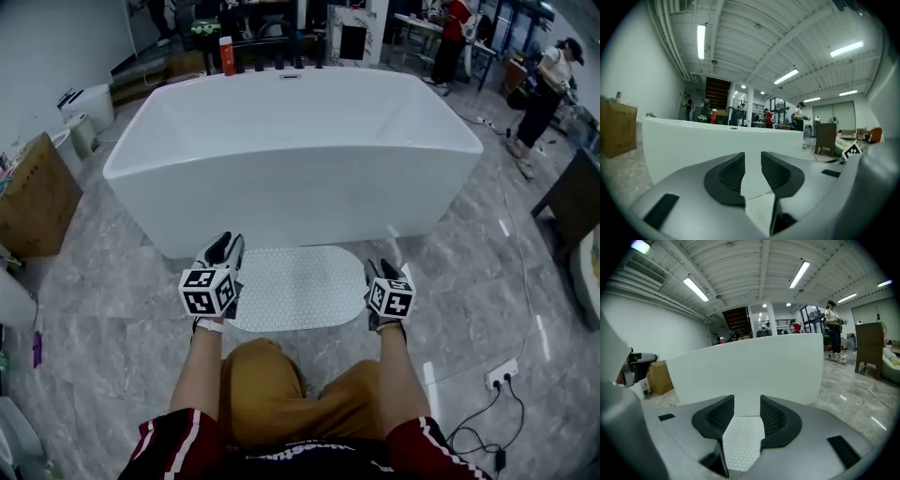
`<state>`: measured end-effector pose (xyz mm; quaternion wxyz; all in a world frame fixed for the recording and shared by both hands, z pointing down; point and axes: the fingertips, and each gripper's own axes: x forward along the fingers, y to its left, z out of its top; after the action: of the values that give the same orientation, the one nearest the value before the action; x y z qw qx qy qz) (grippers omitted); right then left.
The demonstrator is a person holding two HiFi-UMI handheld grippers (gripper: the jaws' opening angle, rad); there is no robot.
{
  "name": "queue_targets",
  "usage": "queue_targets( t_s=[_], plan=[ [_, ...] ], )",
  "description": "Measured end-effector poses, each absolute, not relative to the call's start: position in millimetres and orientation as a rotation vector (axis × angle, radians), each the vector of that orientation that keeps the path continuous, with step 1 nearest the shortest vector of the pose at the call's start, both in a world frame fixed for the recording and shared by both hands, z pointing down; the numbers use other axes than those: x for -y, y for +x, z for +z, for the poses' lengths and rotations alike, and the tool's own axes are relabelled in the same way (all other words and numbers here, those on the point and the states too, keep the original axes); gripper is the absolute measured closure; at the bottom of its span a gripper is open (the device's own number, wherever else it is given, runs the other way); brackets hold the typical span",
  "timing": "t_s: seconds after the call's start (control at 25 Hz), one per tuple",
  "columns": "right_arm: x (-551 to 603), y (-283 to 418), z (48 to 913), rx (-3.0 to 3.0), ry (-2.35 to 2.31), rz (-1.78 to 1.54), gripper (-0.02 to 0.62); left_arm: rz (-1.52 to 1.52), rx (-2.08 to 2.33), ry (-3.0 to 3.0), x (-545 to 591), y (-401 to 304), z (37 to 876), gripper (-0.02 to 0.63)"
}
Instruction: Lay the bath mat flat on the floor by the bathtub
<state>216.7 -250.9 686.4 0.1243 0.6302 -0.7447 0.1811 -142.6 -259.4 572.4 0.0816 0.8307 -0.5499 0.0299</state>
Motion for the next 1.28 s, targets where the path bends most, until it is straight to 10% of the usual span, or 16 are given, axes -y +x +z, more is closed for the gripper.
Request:
queue_targets(
  t_s=[0.72, 1.28],
  plan=[
    [239.5, 193.7, 550.5, 2.269, 1.811, 0.391, 0.416, -0.002, 1.521, 2.48, 256.9, -106.0, 504.5, 0.508],
    [277.0, 155.1, 283.7, 2.31, 1.694, 0.248, 0.433, 0.014, 1.556, 2.514, 293.0, -126.6, 243.6, 0.508]
  ],
)
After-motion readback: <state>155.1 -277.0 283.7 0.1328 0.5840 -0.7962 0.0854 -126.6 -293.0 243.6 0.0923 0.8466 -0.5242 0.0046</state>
